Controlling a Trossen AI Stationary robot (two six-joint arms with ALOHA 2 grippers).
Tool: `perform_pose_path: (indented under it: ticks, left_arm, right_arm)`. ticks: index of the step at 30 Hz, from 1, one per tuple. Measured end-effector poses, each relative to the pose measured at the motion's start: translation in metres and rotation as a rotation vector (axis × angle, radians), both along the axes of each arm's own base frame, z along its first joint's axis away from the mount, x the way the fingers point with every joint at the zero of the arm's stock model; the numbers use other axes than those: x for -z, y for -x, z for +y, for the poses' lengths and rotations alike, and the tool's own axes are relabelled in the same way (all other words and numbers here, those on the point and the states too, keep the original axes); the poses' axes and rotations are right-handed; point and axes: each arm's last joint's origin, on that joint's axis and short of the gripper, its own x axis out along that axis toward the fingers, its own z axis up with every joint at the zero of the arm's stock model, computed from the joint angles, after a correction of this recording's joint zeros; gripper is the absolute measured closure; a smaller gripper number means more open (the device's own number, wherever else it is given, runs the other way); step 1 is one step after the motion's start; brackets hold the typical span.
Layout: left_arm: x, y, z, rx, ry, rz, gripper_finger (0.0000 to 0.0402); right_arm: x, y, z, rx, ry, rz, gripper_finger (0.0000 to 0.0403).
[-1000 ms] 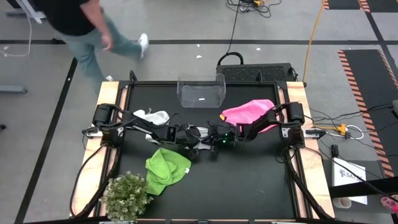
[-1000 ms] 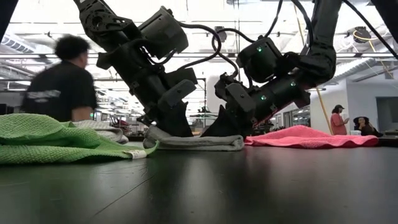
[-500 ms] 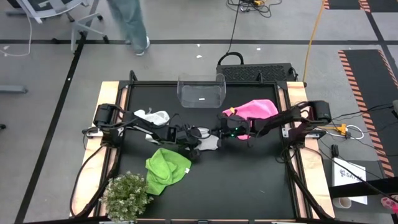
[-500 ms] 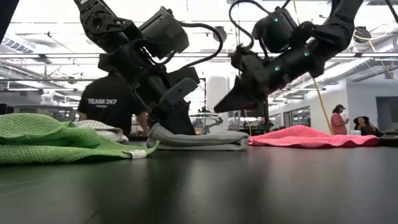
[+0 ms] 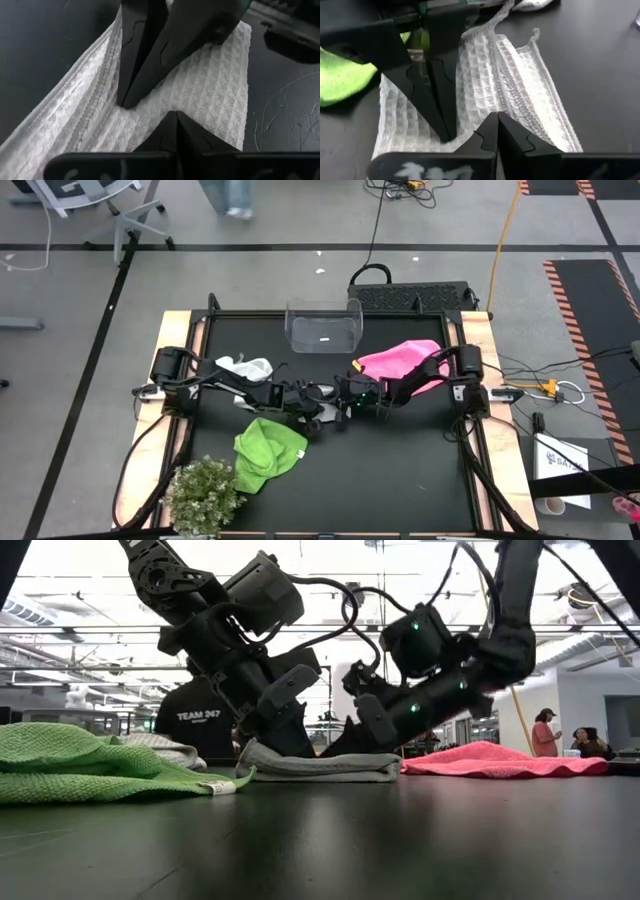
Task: Fold microfiber towels
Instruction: Put the right gray microfiber cloth into the transparent bin
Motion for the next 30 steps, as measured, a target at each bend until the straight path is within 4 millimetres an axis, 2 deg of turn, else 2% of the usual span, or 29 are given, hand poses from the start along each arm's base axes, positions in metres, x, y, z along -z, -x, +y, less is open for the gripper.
perform_pose_path:
  ticks: [7, 12, 15, 20, 23, 26, 30]
  left_arm:
    - [0.000, 0.001, 0.000, -0.002, 0.000, 0.008, 0.0393]
    - [-0.006, 0.007, 0.000, 0.013, -0.005, 0.053, 0.0398]
    - [-0.026, 0.019, 0.001, 0.020, -0.026, 0.080, 0.0395]
    - [-0.082, 0.034, 0.004, -0.002, -0.125, -0.056, 0.0389]
    - [-0.093, 0.034, 0.005, 0.014, -0.154, -0.125, 0.0397]
    - [-0.088, 0.030, 0.004, 0.015, -0.157, -0.124, 0.0397]
    - [-0.057, 0.022, 0.003, 0.016, -0.138, -0.034, 0.0392]
  right_arm:
    - [0.023, 0.011, 0.001, 0.010, -0.030, 0.085, 0.0403]
    - [0.027, 0.022, 0.000, 0.023, -0.045, 0.099, 0.0403]
    - [0.027, 0.025, 0.000, 0.034, -0.061, 0.069, 0.0403]
    - [0.026, 0.025, 0.000, 0.035, -0.060, 0.056, 0.0403]
    - [0.026, 0.025, -0.001, 0.036, -0.061, 0.054, 0.0403]
    - [0.026, 0.025, -0.001, 0.037, -0.061, 0.051, 0.0403]
    - [0.026, 0.025, -0.001, 0.037, -0.061, 0.047, 0.0403]
